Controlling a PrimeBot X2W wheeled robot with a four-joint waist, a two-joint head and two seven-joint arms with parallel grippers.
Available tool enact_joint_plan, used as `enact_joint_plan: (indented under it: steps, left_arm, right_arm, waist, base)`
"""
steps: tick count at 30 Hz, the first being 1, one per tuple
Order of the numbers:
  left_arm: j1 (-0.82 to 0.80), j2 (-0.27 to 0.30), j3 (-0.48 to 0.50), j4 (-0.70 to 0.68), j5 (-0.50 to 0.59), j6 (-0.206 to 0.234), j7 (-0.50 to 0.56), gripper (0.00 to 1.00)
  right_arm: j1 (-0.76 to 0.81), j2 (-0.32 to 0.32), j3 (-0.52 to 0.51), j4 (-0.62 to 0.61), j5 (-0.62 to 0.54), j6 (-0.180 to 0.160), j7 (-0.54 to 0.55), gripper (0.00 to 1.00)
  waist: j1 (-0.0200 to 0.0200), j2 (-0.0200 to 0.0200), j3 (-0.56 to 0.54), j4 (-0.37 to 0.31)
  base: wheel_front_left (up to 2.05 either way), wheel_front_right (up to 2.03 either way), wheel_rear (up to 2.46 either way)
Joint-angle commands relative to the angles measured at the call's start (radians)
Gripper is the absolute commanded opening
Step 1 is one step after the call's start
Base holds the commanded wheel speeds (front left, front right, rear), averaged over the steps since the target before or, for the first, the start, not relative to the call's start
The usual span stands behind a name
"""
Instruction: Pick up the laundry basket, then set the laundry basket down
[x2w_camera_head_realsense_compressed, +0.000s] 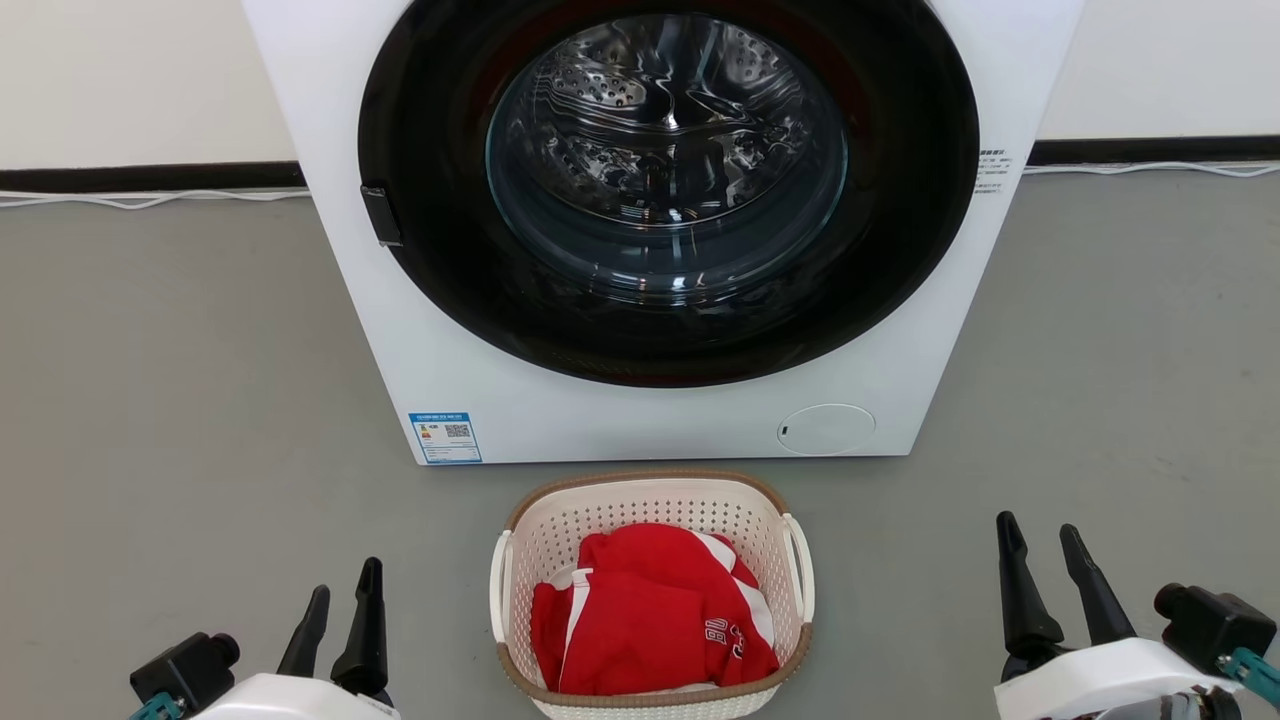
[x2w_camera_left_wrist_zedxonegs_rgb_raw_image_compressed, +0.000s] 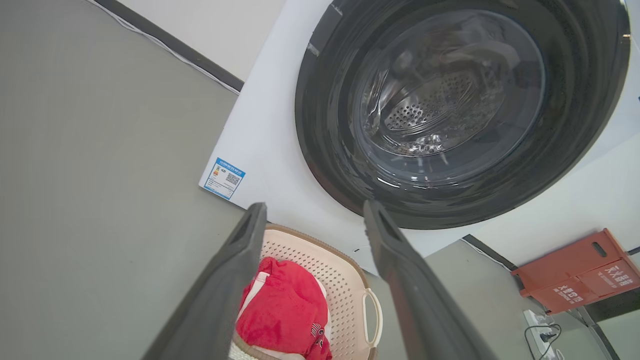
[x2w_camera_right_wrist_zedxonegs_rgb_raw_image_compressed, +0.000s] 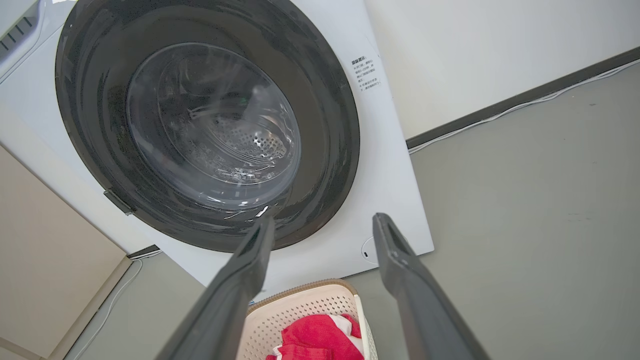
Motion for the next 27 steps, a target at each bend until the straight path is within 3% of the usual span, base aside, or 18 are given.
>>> enact_joint_plan:
  steps: [1, 27]
  left_arm:
    - [-0.027, 0.013, 0.019, -0.024, 0.042, -0.005, -0.016, 1.0]
    - [-0.024, 0.038, 0.013, -0.002, 0.303, -0.007, -0.091, 1.0]
  right_arm:
    - [-0.02, -0.014, 0.023, -0.027, -0.046, 0.005, -0.02, 1.0]
    - [-0.024, -0.023, 0.007, -0.006, -0.335, 0.007, -0.093, 1.0]
  waist:
    - [0.0, 0.0, -0.001, 0.0]
    - [0.0, 0.0, -0.001, 0.001]
  base:
    - [0.0, 0.0, 0.0]
    - [0.0, 0.0, 0.0]
